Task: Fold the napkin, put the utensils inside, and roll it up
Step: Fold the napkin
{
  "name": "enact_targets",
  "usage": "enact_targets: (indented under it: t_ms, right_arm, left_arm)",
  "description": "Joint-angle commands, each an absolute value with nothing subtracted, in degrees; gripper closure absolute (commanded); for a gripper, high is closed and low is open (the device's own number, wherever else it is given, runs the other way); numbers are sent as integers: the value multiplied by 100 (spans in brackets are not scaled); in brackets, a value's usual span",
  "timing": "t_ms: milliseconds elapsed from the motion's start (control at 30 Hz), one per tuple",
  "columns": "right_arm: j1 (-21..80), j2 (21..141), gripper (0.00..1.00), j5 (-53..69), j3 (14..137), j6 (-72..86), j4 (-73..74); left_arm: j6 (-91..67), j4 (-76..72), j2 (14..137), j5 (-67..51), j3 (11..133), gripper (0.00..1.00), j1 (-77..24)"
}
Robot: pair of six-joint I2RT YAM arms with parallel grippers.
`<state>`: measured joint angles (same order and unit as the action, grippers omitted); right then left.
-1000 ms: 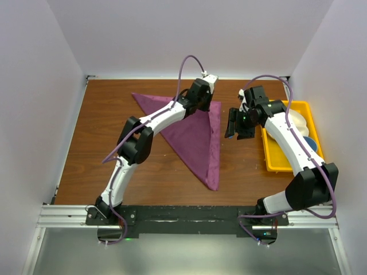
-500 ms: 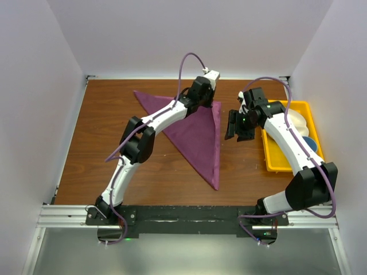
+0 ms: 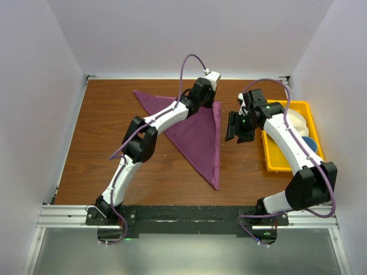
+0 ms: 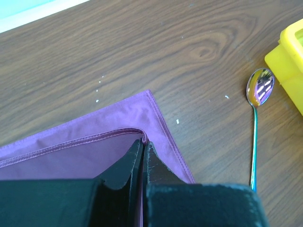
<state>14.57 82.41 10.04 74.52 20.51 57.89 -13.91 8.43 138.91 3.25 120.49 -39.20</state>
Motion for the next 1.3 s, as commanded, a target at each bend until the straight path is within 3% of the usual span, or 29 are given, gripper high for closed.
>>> enact_targets:
  t_ms: [0,167,333,400,567,667,800,1000,1100,1267]
  right_arm:
    - [1433,8165,41,1107,7444,2004,5774]
    - [1433,8174,41,1090,7436,2013,5783]
    - [1433,8200,41,1090,7418,2021,5792]
    - [1433,8183,41,1099,7366,2013,5809]
    - [1424,8051,41,1116,7041,2004,5704]
    - [1441,8016,40,1247,6682,1934,5494]
    - [1555,8033,39,1897,6180,1890,5055]
    - [1863,8182,35,1899,5766,2100,4554]
    - [1863,8454,37,1680,6097,2223,4439]
    - [1776,9543,41,239,7328,2732,4386]
  left_arm:
    - [-1415,405,13975,334,12357,100,-3946]
    - [-1432,299,14089,360,12428,97,-3946]
    - [-1468,299,14290,720,12779,70,-3911]
    - [-1494,264,14317,791,12936,52,-3876]
    - [-1703,545,13748,976,12798,43,-3710]
    - [-2072,677,13027,836,12061,44,-3351]
    - [-2417,589,12367,28,10814,53,-2629]
    - [-2285,984,12392,-1010,10407,56,-1750]
    - [-2250,1081,12515,-1292,10336,59,-1337]
    - [-2136,1292,12464,-1371,10371,67,-1134]
